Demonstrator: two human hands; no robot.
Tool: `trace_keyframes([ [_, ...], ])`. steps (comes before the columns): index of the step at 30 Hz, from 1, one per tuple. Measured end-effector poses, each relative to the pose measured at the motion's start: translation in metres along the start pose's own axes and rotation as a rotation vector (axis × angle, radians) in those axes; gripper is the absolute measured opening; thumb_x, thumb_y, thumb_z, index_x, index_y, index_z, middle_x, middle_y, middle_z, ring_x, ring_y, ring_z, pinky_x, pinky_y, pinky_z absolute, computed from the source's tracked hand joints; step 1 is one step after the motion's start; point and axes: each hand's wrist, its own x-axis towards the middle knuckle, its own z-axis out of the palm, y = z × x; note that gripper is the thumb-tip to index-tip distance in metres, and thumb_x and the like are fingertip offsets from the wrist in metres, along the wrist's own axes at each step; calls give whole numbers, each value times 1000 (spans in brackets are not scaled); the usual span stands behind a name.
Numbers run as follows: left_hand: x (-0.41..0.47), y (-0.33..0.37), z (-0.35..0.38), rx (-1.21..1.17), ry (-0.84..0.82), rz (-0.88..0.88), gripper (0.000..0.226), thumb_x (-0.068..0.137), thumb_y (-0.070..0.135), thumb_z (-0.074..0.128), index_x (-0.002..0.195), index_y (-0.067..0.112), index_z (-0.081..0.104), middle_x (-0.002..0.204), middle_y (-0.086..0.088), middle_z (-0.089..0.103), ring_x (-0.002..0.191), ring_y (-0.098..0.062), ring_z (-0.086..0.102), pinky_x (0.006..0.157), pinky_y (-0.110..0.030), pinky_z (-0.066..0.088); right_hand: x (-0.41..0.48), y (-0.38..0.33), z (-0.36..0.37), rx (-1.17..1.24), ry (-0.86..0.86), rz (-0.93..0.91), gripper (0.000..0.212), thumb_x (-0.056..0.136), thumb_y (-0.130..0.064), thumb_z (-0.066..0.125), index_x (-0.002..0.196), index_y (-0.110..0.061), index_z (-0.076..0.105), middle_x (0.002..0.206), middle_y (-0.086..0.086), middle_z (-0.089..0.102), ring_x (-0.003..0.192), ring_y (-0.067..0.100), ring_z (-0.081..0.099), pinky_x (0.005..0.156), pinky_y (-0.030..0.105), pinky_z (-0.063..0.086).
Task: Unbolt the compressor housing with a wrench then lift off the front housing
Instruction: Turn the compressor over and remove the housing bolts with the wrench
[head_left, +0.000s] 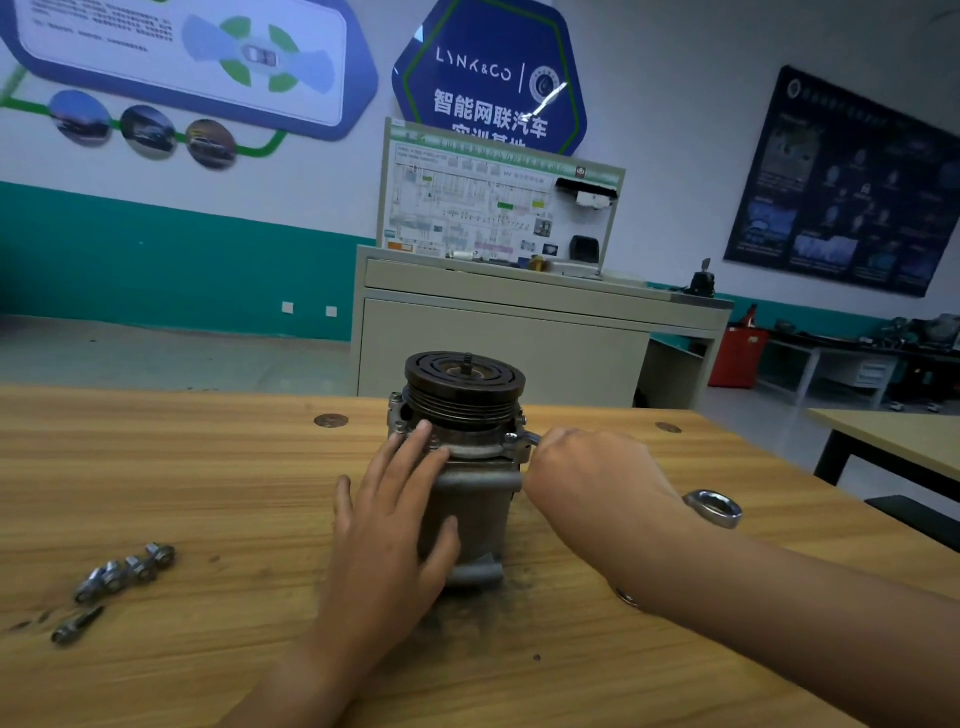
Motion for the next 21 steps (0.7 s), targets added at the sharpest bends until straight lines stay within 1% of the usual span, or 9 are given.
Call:
trace_keyframes([
  [2, 2, -2, -2, -4, 2, -34, 55, 76, 24, 59, 129, 14, 51, 146, 6, 28, 135, -17, 24, 94, -68, 27, 0, 3, 4, -17, 14, -1, 28, 90, 3, 47, 117, 2, 51, 65, 5, 21, 53, 11, 23, 41, 25, 26],
  [4, 3, -4, -4, -25, -6, -87, 57, 78, 22, 61, 133, 16, 48, 147, 10, 24, 137, -13, 19, 99, -66, 24, 1, 9, 9, -30, 39, 14, 29, 91, 1, 46, 120, 2, 48, 63, 4, 23, 50, 12, 24, 42, 24, 29],
  [7, 3, -4, -6, -62, -67, -165, 64, 85, 20, 65, 138, 32, 31, 148, 23, 8, 139, 0, 4, 109, -61, 12, 9, 26, 23, -4, 119, 54, 34, 92, -4, 45, 126, -6, 41, 61, 0, 29, 49, 12, 27, 43, 22, 28],
  [9, 3, -3, -6, -65, -92, -168, 70, 85, 22, 65, 136, 39, 21, 146, 27, 2, 140, -1, 4, 110, -58, 9, 16, 37, 39, 62, 146, 98, 43, 90, -4, 46, 129, -12, 29, 63, -1, 39, 51, 12, 37, 41, 22, 29],
  [11, 3, -2, -8, -72, -100, -168, 71, 85, 22, 65, 134, 41, 17, 145, 30, -1, 139, -2, 4, 110, -56, 7, 22, 41, 54, 110, 161, 121, 43, 90, -3, 46, 124, -17, 24, 65, -2, 46, 53, 12, 42, 41, 22, 31],
  [15, 3, -1, -9, -41, -129, -175, 71, 88, 28, 60, 131, 47, 6, 139, 37, -14, 137, 5, -4, 111, -49, 0, 39, 51, 64, 77, 239, 113, 39, 92, -8, 46, 122, -21, 24, 64, -4, 46, 51, 11, 42, 41, 22, 31],
  [17, 3, -1, -9, -41, -137, -174, 71, 88, 29, 59, 128, 50, 4, 138, 39, -16, 136, 6, -5, 112, -48, -1, 50, 56, 65, 59, 261, 112, 39, 91, -8, 47, 124, -20, 29, 74, -2, 50, 59, 14, 46, 49, 23, 39],
  [19, 4, -1, -9, -46, -135, -179, 71, 87, 29, 59, 127, 50, 5, 138, 38, -15, 136, 5, -3, 112, -50, 0, 62, 57, 65, 77, 268, 130, 39, 91, -5, 48, 126, -18, 33, 85, 3, 53, 67, 16, 46, 57, 27, 42],
  [21, 5, -1, -9, -36, -141, -190, 72, 87, 29, 60, 128, 49, 4, 138, 37, -15, 135, 5, -5, 112, -51, 0, 72, 55, 66, 130, 283, 139, 36, 91, -1, 45, 123, -16, 39, 83, 4, 48, 70, 18, 45, 60, 29, 42],
])
